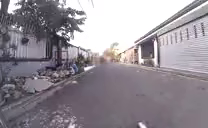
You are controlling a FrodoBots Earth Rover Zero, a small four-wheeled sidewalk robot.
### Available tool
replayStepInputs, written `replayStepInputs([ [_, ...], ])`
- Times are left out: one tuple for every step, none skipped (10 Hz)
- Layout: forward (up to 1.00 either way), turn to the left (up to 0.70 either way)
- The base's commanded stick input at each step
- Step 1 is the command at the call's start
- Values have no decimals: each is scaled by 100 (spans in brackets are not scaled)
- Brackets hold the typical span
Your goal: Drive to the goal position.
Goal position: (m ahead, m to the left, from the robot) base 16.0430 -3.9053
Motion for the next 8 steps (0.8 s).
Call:
replayStepInputs([
  [70, 0],
  [70, 0],
  [70, 0],
  [70, 0],
  [70, -2],
  [70, -5],
  [70, -15],
  [70, -25],
])
